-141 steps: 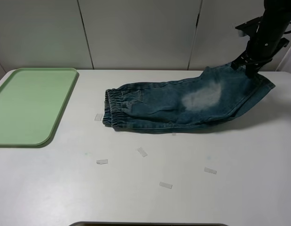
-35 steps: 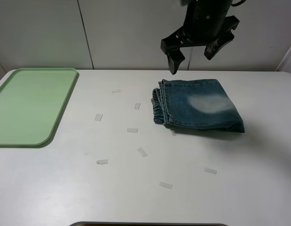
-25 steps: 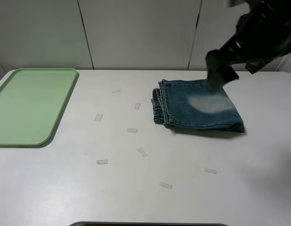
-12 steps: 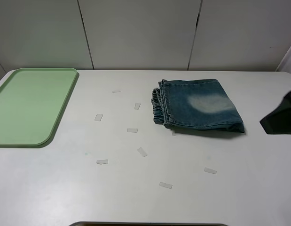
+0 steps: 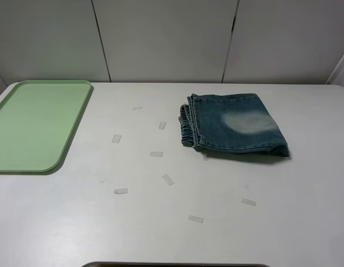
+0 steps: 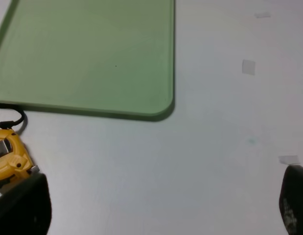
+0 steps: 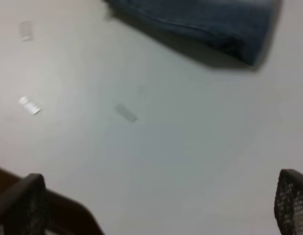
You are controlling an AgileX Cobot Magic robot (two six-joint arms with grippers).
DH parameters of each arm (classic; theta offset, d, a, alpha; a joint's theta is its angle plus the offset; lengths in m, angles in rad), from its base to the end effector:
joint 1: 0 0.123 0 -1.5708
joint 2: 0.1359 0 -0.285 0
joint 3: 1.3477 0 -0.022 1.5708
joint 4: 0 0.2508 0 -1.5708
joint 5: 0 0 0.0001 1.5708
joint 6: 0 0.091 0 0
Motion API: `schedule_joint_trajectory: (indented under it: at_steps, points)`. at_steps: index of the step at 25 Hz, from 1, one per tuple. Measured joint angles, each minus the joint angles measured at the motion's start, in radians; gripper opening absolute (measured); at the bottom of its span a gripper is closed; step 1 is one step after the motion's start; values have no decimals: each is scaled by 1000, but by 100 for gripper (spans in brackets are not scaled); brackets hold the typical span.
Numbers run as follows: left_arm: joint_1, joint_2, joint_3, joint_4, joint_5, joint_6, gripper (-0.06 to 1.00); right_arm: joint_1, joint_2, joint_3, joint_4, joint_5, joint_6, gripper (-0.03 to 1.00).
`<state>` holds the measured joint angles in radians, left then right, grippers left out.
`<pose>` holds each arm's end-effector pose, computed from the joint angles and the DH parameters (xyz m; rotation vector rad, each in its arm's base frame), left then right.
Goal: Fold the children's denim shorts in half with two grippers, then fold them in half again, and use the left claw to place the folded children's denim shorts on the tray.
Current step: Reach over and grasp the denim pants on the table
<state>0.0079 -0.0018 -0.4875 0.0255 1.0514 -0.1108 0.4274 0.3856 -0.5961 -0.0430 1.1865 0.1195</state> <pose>-0.0033 0.0020 0.2746 -0.1222 2.0419 -0.0337 0.0411 0.0147 0.2889 -0.3807 2.4375 0.1823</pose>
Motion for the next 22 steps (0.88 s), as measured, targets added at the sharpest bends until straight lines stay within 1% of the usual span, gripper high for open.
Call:
schedule_joint_trajectory:
  at_steps: [3, 7, 10, 13, 16, 18, 22]
  points:
    - [0, 0, 0, 0, 0, 0, 92, -120, -84, 49, 11, -17, -1, 70]
    - [0, 0, 0, 0, 0, 0, 92, -290, -203, 58, 34, -57, -58, 70]
    - [0, 0, 0, 0, 0, 0, 92, -397, -276, 62, 48, -80, -96, 70]
    - [0, 0, 0, 0, 0, 0, 92, -488, -337, 64, 51, -88, -104, 70]
    - [0, 0, 0, 0, 0, 0, 92, -531, -386, 77, 52, -117, -105, 70]
    - [0, 0, 0, 0, 0, 0, 92, -533, -391, 97, 53, -142, -105, 70]
    - [0, 0, 0, 0, 0, 0, 92, -516, -392, 103, 54, -155, -105, 70]
